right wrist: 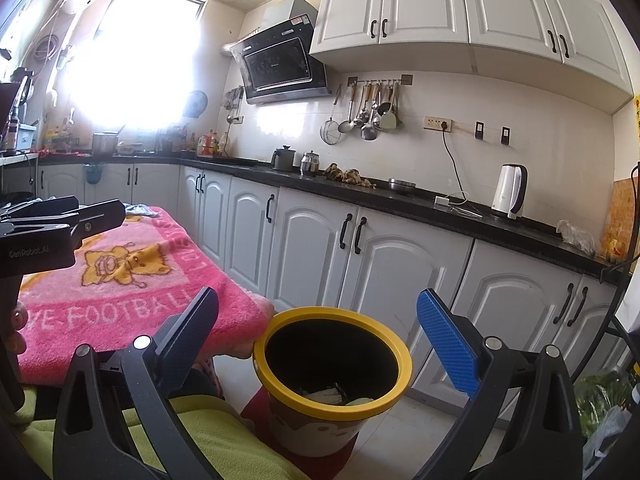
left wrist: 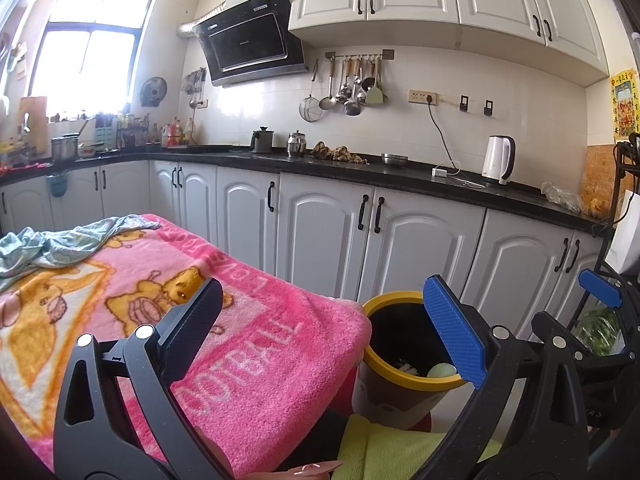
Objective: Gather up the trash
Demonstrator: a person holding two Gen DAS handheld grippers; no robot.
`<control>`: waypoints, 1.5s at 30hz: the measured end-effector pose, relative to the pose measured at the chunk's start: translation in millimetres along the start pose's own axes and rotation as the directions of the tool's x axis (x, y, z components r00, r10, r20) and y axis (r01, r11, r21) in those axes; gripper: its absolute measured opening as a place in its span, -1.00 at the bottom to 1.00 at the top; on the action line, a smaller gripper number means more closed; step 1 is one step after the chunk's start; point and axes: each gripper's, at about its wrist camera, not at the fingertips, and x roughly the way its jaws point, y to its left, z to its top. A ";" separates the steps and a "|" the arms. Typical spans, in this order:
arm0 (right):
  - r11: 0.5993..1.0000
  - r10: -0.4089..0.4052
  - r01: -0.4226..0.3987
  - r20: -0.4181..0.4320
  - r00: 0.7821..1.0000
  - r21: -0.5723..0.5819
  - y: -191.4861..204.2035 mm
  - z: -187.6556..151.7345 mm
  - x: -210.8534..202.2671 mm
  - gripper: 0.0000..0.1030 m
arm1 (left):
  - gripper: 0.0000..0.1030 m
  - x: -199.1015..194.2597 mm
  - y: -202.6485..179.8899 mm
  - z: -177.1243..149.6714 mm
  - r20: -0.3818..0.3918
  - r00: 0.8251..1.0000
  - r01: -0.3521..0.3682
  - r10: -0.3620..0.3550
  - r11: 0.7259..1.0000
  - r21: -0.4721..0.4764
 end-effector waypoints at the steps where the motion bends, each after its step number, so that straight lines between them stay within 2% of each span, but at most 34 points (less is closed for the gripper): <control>1: 1.000 -0.001 0.001 0.000 1.000 0.001 -0.7 -0.3 -0.1 0.88 | 0.79 0.2 0.1 0.0 -0.001 1.000 0.000 0.000 1.000 -0.001; 40: 1.000 -0.007 0.007 -0.005 1.000 0.015 -1.4 -1.1 -1.9 0.88 | 0.79 1.2 0.8 -1.0 -0.010 1.000 0.002 -0.002 1.000 -0.001; 45: 1.000 -0.002 0.002 -0.009 1.000 0.020 -1.0 -1.1 -2.2 0.88 | 0.79 3.3 0.1 -7.1 -0.024 1.000 -0.017 0.017 1.000 0.011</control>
